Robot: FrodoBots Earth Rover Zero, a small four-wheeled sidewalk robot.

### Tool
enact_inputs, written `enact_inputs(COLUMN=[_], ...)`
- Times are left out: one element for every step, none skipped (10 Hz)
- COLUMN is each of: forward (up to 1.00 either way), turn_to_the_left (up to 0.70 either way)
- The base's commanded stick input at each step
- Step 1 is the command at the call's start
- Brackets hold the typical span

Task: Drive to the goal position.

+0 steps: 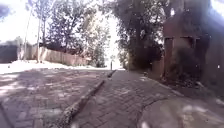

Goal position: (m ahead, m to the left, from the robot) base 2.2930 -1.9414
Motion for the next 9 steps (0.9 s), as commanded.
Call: enact_inputs(forward=[0.70,0.70,0.70,0.70,0.70,0.70,0.70,0.70,0.70], turn_to_the_left=[0.00,0.00,0.00,0.00,0.00,0.00,0.00,0.00,0.00])
